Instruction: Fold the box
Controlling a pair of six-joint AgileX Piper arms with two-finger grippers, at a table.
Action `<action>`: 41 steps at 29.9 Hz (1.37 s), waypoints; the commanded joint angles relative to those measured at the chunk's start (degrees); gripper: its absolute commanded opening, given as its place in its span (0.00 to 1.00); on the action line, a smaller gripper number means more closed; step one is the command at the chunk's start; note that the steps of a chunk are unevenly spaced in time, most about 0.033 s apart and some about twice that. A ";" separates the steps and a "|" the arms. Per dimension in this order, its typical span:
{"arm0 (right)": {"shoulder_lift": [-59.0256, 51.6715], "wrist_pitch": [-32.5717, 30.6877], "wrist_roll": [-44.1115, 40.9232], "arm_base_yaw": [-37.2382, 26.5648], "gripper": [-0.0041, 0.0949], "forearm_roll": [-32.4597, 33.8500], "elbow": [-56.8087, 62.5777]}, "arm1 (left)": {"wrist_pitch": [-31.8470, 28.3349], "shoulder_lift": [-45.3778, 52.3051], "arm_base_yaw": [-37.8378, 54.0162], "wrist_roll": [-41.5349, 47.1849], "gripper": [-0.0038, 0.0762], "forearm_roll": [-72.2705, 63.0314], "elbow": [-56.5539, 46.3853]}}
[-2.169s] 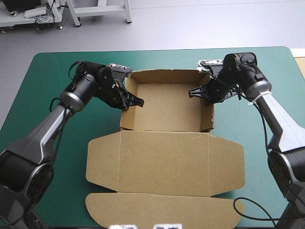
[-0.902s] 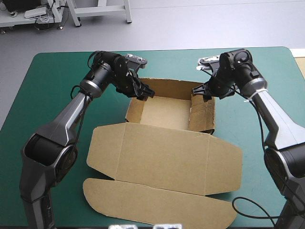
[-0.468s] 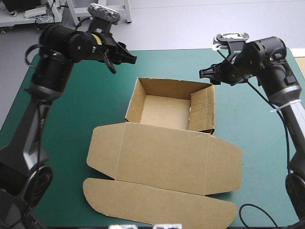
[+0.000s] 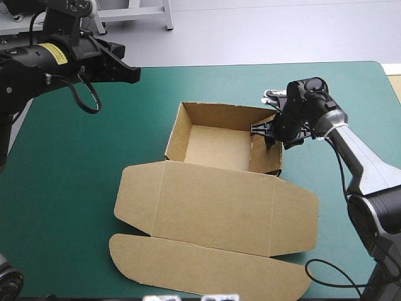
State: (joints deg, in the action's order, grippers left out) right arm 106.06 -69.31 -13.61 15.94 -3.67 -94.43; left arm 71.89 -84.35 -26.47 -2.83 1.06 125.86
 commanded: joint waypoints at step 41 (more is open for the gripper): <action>-7.22 -2.21 17.99 -44.54 0.50 5.11 -1.10 | 1.92 56.04 -0.20 13.78 0.04 11.75 -74.11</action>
State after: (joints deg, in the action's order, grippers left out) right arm 101.36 -70.80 3.23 -28.50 2.45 -94.08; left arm 71.84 -28.92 -26.47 9.59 12.24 51.60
